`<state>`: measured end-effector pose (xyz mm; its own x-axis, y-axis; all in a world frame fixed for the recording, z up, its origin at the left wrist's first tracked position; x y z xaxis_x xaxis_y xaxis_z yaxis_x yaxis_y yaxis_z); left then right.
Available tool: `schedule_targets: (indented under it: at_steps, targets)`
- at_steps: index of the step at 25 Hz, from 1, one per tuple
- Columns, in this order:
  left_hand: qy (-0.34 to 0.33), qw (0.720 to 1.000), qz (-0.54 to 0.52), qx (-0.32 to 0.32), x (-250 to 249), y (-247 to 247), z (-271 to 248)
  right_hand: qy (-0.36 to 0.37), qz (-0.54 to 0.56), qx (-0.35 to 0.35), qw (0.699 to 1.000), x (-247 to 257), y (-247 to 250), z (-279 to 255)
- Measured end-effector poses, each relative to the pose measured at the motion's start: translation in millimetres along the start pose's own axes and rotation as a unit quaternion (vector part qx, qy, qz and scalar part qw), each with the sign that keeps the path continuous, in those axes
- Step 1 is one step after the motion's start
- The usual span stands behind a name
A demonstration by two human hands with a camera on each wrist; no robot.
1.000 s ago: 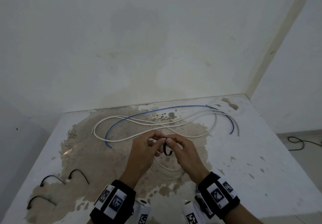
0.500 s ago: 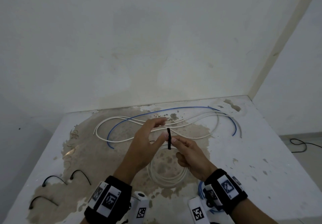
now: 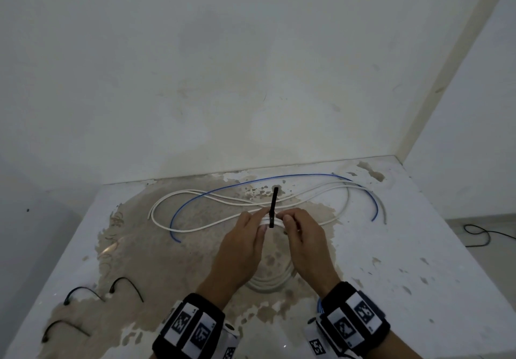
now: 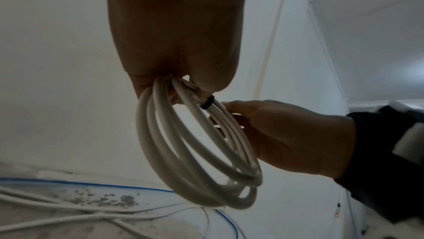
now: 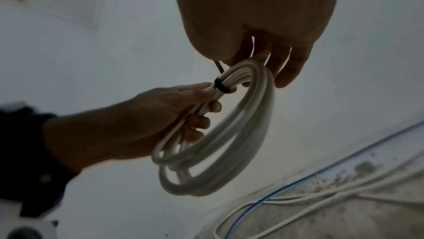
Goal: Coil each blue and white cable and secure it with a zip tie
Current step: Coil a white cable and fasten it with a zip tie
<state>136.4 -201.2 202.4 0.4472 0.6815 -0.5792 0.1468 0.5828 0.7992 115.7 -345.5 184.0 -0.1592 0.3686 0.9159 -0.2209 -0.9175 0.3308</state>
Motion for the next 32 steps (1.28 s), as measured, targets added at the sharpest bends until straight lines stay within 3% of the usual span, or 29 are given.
schedule_targets:
  at_steps: [2,9,13,18,22,28,32]
  targets:
    - [0.010,1.000,-0.010,-0.002,0.4,-2.5,-0.2,0.026,-0.038,0.016,0.999,2.8,-4.5,-2.5]
    - [0.046,0.993,-0.106,-0.031,4.9,-1.3,-0.7,-0.001,0.058,0.052,0.997,7.0,-12.6,-4.4]
    - [0.064,0.993,-0.090,-0.035,13.8,-4.0,-3.9,-0.028,0.048,0.074,0.996,3.1,-4.5,1.3]
    - [0.070,0.991,-0.116,0.011,6.6,-8.5,-5.9,0.012,-0.005,0.093,0.996,9.6,8.1,20.2]
    - [0.049,0.992,-0.120,0.006,-1.7,-4.0,0.7,0.051,-0.033,0.085,0.995,20.9,11.7,26.5]
    - [0.052,0.995,-0.081,0.004,-7.0,-10.3,8.1,-0.007,0.048,0.066,0.997,17.2,17.3,29.7]
    - [0.051,0.995,-0.080,0.003,-4.8,-16.3,10.3,-0.030,0.045,0.111,0.992,10.5,18.0,24.6]
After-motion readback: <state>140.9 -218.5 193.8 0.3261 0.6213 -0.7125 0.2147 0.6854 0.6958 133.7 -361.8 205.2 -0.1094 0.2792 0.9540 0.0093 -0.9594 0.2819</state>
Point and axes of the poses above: each hand's wrist, its own z-axis towards the middle knuckle, its own y-axis out of the back of the hand, x = y × z, the point moved 6 cm from there along z, towards the middle knuckle, and after that the axes turned 5 degrees about x, right-handed, at the moved point
